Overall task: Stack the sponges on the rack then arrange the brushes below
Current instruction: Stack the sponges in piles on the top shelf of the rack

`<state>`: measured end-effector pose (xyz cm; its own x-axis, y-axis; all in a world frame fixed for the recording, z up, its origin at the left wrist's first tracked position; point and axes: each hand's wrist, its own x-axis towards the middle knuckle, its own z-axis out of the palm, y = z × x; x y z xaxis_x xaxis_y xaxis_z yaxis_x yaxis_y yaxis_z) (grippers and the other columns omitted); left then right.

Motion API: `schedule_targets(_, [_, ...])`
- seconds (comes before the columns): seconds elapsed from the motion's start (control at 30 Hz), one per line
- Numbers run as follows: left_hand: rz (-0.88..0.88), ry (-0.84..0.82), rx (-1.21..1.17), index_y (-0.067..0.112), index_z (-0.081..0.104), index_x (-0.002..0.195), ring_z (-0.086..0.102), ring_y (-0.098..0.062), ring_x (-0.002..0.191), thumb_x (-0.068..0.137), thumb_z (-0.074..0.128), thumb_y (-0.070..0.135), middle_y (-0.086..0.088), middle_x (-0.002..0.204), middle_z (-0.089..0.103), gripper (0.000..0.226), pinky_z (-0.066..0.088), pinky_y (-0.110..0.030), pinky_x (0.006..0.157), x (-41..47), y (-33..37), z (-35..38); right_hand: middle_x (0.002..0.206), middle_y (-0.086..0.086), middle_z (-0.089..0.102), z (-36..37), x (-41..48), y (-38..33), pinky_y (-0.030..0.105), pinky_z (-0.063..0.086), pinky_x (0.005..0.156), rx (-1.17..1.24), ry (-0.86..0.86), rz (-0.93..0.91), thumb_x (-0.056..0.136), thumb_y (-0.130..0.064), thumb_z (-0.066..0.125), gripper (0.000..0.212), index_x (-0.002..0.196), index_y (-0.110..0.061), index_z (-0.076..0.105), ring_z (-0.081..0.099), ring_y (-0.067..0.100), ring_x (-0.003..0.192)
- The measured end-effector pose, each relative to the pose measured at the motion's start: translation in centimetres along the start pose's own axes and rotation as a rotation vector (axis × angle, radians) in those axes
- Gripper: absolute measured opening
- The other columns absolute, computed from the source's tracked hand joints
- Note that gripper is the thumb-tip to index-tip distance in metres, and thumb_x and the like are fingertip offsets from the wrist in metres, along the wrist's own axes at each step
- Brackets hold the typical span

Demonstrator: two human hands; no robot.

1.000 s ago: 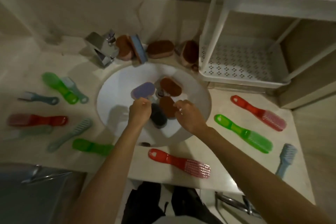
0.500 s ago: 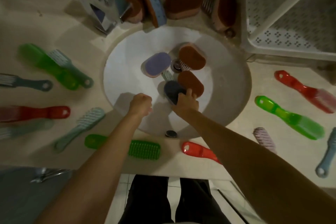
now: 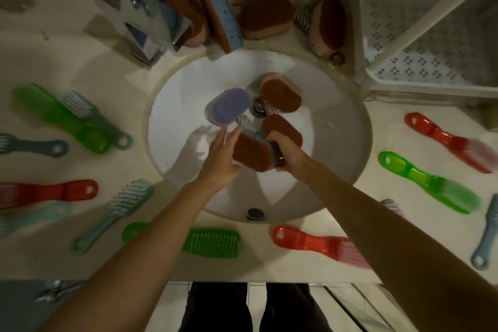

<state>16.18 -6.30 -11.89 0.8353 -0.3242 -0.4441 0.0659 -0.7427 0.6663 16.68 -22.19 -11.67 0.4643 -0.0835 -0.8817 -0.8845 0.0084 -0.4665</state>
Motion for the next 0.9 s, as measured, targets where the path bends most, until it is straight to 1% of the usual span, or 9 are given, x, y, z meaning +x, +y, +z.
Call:
schedule_targets(0.07, [0.077, -0.058, 0.227, 0.027, 0.011, 0.149, 0.006, -0.031, 0.145, 0.083, 0.067, 0.019, -0.008, 0.158, -0.003, 0.086, 0.024, -0.047, 0.114, 0.4, 0.3, 0.0, 0.075, 0.004, 0.053, -0.3, 0.1, -0.2, 0.024, 0.037, 0.052, -0.007, -0.083, 0.032, 0.088, -0.035, 0.046, 0.019, 0.079, -0.018, 0.051, 0.049, 0.016, 0.062])
schedule_targets(0.1, [0.11, -0.063, 0.303, 0.027, 0.013, 0.148, 0.009, -0.032, 0.145, 0.082, 0.068, 0.023, -0.008, 0.158, -0.001, 0.086, 0.027, -0.047, 0.112, 0.6, 0.5, 0.0, 0.073, 0.005, 0.053, -0.5, 0.3, -0.2, 0.022, 0.037, 0.048, -0.016, -0.12, 0.043, 0.086, -0.035, 0.047, 0.021, 0.081, -0.016, 0.052, 0.049, 0.017, 0.058])
schedule_targets(0.2, [0.091, -0.074, 0.331, 0.019, 0.029, 0.14, 0.037, -0.031, 0.127, 0.077, 0.071, 0.025, -0.011, 0.141, 0.032, 0.076, 0.04, -0.042, 0.1, 1.1, 1.0, -0.3, 0.068, 0.008, 0.058, -1.1, 0.4, -0.7, 0.02, 0.037, 0.044, -0.017, -0.145, 0.033, 0.088, -0.037, 0.047, 0.028, 0.083, -0.011, 0.057, 0.053, 0.02, 0.049])
schedule_targets(0.23, [0.05, -0.058, 0.306, 0.016, 0.032, 0.136, 0.041, -0.031, 0.121, 0.075, 0.072, 0.025, -0.012, 0.134, 0.038, 0.073, 0.042, -0.041, 0.095, 1.2, 1.0, -0.5, 0.07, 0.009, 0.062, -1.3, 0.7, -0.7, 0.023, 0.041, 0.048, -0.062, -0.059, -0.029, 0.089, -0.036, 0.047, 0.03, 0.084, -0.01, 0.061, 0.058, 0.022, 0.053])
schedule_targets(0.3, [-0.035, 0.024, 0.267, 0.012, 0.033, 0.133, 0.043, -0.032, 0.117, 0.073, 0.073, 0.023, -0.015, 0.128, 0.042, 0.073, 0.042, -0.041, 0.092, 1.3, 1.0, -0.6, 0.088, 0.016, 0.067, -2.0, 1.9, -0.3, 0.033, 0.05, 0.067, -0.298, 0.293, -0.237, 0.089, -0.027, 0.051, 0.028, 0.094, -0.005, 0.065, 0.065, 0.031, 0.08])
schedule_targets(0.37, [-0.074, 0.129, 0.26, 0.01, 0.032, 0.134, 0.043, -0.033, 0.12, 0.072, 0.073, 0.019, -0.015, 0.13, 0.043, 0.076, 0.041, -0.041, 0.093, 1.5, 0.9, -0.7, 0.117, 0.017, 0.056, -2.8, 2.9, 0.0, 0.038, 0.045, 0.089, -0.661, 0.562, -0.388, 0.086, -0.022, 0.056, 0.035, 0.117, -0.004, 0.056, 0.054, 0.033, 0.111])
schedule_targets(0.47, [-0.09, 0.222, 0.219, 0.009, 0.032, 0.135, 0.044, -0.033, 0.121, 0.072, 0.073, 0.018, -0.014, 0.133, 0.044, 0.076, 0.041, -0.042, 0.093, 2.0, 1.3, -0.5, 0.141, 0.015, 0.035, -3.4, 4.6, 0.2, 0.043, 0.032, 0.106, -0.994, 0.479, -0.396, 0.082, -0.03, 0.064, 0.069, 0.14, -0.011, 0.031, 0.031, 0.032, 0.132])
schedule_targets(0.6, [-0.101, 0.25, 0.165, 0.007, 0.027, 0.139, 0.041, -0.033, 0.123, 0.074, 0.073, 0.019, -0.015, 0.137, 0.04, 0.081, 0.041, -0.043, 0.095, 2.3, 2.1, -0.1, 0.136, 0.014, 0.043, -3.1, 6.0, 0.6, 0.041, 0.033, 0.104, -1.192, 0.43, -0.394, 0.08, -0.036, 0.068, 0.077, 0.14, -0.012, 0.026, 0.037, 0.032, 0.127])
schedule_targets(0.9, [-0.162, 0.359, 0.029, 0.007, 0.026, 0.137, 0.044, -0.033, 0.121, 0.071, 0.075, 0.018, -0.015, 0.134, 0.042, 0.084, 0.045, -0.043, 0.091, 0.5, 3.3, -0.9, 0.131, 0.017, 0.038, -4.3, 1.9, 0.2, 0.044, 0.035, 0.105, -1.023, 0.406, -0.491, 0.072, -0.033, 0.076, 0.097, 0.145, -0.015, 0.015, 0.039, 0.035, 0.121])
